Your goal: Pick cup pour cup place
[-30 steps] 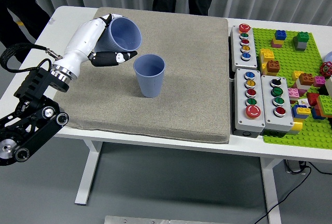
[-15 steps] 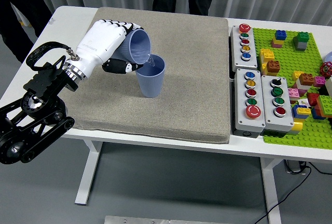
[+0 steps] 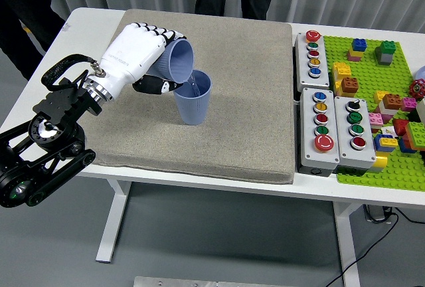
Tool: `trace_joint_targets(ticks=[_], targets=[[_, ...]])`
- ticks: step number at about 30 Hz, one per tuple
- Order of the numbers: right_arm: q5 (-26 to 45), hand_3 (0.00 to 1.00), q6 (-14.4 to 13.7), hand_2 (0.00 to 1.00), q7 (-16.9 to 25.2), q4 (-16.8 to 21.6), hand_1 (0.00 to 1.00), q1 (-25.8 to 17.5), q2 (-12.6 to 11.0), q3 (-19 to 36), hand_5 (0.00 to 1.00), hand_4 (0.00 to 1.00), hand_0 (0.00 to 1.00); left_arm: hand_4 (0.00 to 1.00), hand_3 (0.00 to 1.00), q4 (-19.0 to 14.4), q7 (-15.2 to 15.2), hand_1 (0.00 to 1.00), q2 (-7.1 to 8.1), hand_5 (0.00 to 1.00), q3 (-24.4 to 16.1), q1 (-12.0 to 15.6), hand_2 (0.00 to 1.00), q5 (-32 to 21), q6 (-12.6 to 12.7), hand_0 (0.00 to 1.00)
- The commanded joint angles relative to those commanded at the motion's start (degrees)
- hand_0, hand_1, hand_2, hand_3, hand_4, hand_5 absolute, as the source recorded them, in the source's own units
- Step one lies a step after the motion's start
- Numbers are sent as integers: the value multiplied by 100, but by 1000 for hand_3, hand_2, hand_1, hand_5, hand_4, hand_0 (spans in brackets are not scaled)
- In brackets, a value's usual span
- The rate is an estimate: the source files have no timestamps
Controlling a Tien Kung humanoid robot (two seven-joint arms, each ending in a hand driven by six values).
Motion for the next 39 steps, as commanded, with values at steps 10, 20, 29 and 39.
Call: trace_joint_targets(ticks=[10,20,29,39], targets=[[-13,562,-4,556,0,0,634,8,-1,18,77,2,674,724,462,93,51,461,66,236,134,-109,459,63,77,533],[-15,561,-2,556,-2,0,634,-1,-2,19,80,2,674,721,464,201,148,462,219,238,434,-309,459,113,218,536],[-59,561,6,556,-11,0,634,-21,4,44,80,2,673,720,464,139,181,461,310,239,654,-422,457,113,282,536],[-70,561,12,556,-11,0,634,-33,0,41,80,2,674,718,463,56,258,462,458,245,913,-552,458,113,331,534]])
